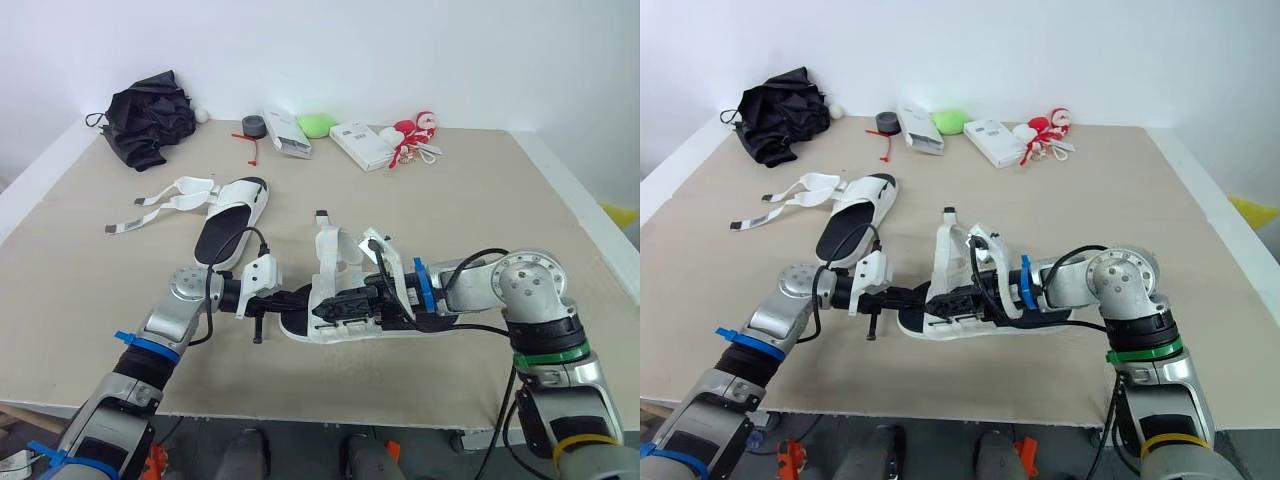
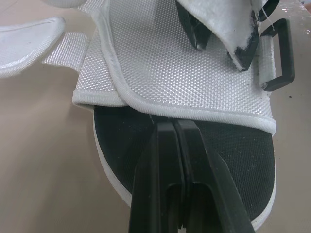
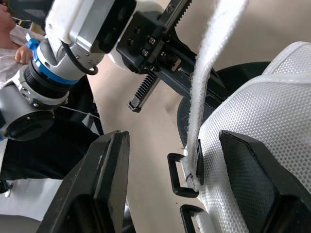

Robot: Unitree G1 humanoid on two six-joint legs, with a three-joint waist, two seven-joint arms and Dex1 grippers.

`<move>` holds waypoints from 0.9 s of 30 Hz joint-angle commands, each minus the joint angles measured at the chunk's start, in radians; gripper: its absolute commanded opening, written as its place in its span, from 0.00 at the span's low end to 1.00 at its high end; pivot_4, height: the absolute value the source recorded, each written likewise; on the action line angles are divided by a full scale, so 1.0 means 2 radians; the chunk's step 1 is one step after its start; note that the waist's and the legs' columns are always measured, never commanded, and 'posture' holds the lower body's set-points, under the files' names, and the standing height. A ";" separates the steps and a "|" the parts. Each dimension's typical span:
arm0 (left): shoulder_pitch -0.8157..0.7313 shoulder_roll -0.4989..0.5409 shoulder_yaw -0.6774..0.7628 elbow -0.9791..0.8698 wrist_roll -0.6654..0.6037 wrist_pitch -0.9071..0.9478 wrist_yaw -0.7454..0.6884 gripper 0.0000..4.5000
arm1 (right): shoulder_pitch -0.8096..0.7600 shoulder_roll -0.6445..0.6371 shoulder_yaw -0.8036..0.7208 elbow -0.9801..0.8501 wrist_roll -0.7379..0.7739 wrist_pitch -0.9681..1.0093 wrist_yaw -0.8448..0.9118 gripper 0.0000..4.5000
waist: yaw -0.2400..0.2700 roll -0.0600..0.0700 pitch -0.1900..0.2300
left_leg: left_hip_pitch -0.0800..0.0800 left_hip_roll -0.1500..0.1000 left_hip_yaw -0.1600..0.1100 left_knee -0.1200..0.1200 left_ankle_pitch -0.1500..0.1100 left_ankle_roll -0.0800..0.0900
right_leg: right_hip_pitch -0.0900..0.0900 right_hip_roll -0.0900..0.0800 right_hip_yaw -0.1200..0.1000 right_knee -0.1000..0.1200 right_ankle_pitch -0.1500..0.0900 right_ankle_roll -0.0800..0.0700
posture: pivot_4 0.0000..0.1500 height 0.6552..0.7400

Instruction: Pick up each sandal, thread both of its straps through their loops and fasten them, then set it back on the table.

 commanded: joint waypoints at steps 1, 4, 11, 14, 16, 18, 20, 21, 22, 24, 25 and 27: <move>0.023 0.007 -0.025 0.039 0.043 0.025 0.018 0.00 | 0.002 0.007 -0.011 -0.019 -0.014 0.001 0.001 0.58 | 0.000 0.000 0.000 | 0.000 0.000 0.000 0.000 0.000 0.000 | 0.000 0.000 0.000 0.000 0.000 0.000 | 1.00 0.98; 0.022 0.006 -0.026 0.039 0.043 0.025 0.018 0.00 | 0.004 0.017 -0.020 -0.015 -0.024 -0.004 -0.005 0.28 | 0.000 0.000 0.000 | 0.000 0.000 0.000 0.000 0.000 0.000 | 0.000 0.000 0.000 0.000 0.000 0.000 | 1.00 0.98; 0.023 0.006 -0.026 0.040 0.043 0.025 0.019 0.00 | 0.005 0.017 -0.038 -0.023 -0.023 0.007 0.011 0.00 | 0.000 0.000 0.000 | 0.000 0.000 0.000 0.000 0.000 0.000 | 0.000 0.000 0.000 0.000 0.000 0.000 | 1.00 0.98; 0.022 0.005 -0.026 0.042 0.043 0.024 0.019 0.00 | 0.004 -0.004 -0.039 -0.030 -0.023 0.018 0.037 0.00 | 0.000 0.000 0.000 | 0.000 0.000 0.000 0.000 0.000 0.000 | 0.000 0.000 0.000 0.000 0.000 0.000 | 1.00 0.98; 0.022 0.006 -0.027 0.043 0.044 0.023 0.018 0.00 | -0.006 -0.035 -0.040 -0.025 -0.029 0.023 0.069 0.00 | 0.000 0.000 0.000 | 0.000 0.000 0.000 0.000 0.000 0.000 | 0.000 0.000 0.000 0.000 0.000 0.000 | 1.00 0.98; 0.020 0.006 -0.027 0.046 0.044 0.022 0.017 0.00 | -0.020 -0.058 -0.040 -0.017 -0.033 0.023 0.100 0.00 | 0.000 0.000 0.000 | 0.000 0.000 0.000 0.000 0.000 0.000 | 0.000 0.000 0.000 0.000 0.000 0.000 | 1.00 0.98; 0.019 0.006 -0.027 0.048 0.044 0.021 0.017 0.00 | -0.028 -0.070 -0.033 -0.014 -0.041 0.019 0.121 0.00 | 0.000 0.000 0.000 | 0.000 0.000 0.000 0.000 0.000 0.000 | 0.000 -0.001 0.000 0.000 0.000 0.000 | 1.00 0.98; 0.019 0.006 -0.027 0.048 0.044 0.021 0.017 0.00 | -0.033 -0.076 -0.026 -0.011 -0.049 0.016 0.131 0.00 | 0.000 0.000 0.000 | 0.000 -0.001 0.000 0.000 0.000 0.000 | 0.000 -0.001 0.000 0.000 0.000 0.000 | 1.00 0.98; 0.019 0.005 -0.027 0.049 0.044 0.021 0.017 0.00 | -0.036 -0.080 -0.020 -0.008 -0.057 0.014 0.140 0.00 | 0.000 0.000 0.000 | 0.000 -0.001 0.000 0.000 0.000 0.000 | 0.000 -0.001 0.000 0.000 0.000 0.000 | 1.00 0.98; 0.019 0.005 -0.028 0.048 0.045 0.020 0.017 0.00 | -0.043 -0.087 -0.008 -0.002 -0.071 0.011 0.161 0.00 | 0.000 0.000 0.000 | 0.000 -0.001 0.000 0.000 0.000 0.000 | 0.000 0.000 0.000 0.000 0.000 0.000 | 1.00 0.98; 0.019 0.005 -0.028 0.047 0.045 0.021 0.017 0.00 | -0.047 -0.089 -0.003 0.001 -0.078 0.011 0.169 0.00 | 0.000 0.000 0.000 | 0.000 -0.001 0.000 0.000 0.000 0.000 | 0.000 0.000 -0.001 0.000 0.000 0.000 | 1.00 0.98; 0.021 0.006 -0.027 0.045 0.044 0.021 0.018 0.00 | -0.051 -0.091 0.003 0.007 -0.089 0.012 0.183 0.00 | 0.000 0.000 0.000 | 0.000 -0.001 0.000 0.000 0.000 0.000 | 0.000 -0.001 0.000 0.000 0.000 0.000 | 1.00 0.98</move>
